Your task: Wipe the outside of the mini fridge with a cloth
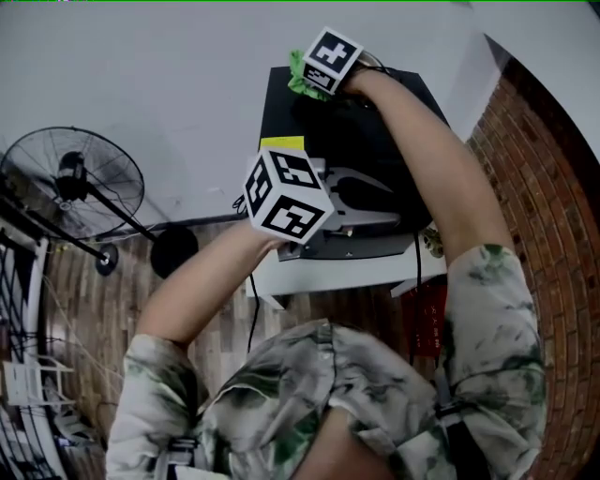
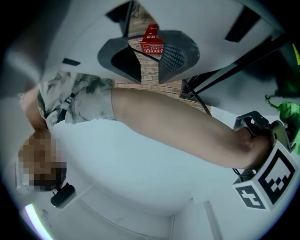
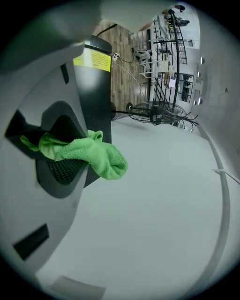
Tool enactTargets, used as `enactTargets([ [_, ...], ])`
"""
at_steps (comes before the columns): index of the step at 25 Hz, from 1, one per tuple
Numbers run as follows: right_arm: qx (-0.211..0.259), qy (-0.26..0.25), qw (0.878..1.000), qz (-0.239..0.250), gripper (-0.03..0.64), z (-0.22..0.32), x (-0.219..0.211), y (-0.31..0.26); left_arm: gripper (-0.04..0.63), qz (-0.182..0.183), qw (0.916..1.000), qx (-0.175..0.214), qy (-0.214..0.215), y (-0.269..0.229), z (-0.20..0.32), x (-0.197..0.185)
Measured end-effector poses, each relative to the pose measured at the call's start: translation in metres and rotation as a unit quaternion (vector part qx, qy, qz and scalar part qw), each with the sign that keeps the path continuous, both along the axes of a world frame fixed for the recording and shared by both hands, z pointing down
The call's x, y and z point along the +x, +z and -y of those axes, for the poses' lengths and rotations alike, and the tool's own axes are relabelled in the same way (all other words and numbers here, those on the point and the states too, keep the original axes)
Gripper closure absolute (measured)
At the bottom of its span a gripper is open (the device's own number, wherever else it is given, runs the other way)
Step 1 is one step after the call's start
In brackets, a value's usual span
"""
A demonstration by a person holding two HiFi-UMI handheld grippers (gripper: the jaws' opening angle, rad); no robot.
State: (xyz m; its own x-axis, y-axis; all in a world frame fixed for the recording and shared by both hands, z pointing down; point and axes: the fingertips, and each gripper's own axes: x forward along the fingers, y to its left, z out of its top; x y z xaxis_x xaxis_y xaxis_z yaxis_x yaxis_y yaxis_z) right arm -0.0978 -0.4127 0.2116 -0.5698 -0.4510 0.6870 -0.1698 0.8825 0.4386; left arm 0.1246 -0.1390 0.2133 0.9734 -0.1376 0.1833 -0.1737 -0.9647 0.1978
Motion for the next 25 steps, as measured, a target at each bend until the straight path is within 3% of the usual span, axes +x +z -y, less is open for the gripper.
enactTargets([
  [4,0.001,-0.012,1.000,-0.016,0.514,-0.002,-0.024,0.010,0.469,0.001,1.0000,-0.005,-0.007,0.003,0.000,-0.007],
  [8,0.002,-0.003,1.000,-0.024,0.514,0.009,-0.015,0.014,0.469,-0.001,1.0000,-0.005,-0.004,0.003,0.001,-0.006],
  [25,-0.002,0.108,0.994,-0.026,0.514,0.075,0.159,0.013,0.470,-0.001,0.9992,-0.004,0.039,0.006,0.007,0.060],
])
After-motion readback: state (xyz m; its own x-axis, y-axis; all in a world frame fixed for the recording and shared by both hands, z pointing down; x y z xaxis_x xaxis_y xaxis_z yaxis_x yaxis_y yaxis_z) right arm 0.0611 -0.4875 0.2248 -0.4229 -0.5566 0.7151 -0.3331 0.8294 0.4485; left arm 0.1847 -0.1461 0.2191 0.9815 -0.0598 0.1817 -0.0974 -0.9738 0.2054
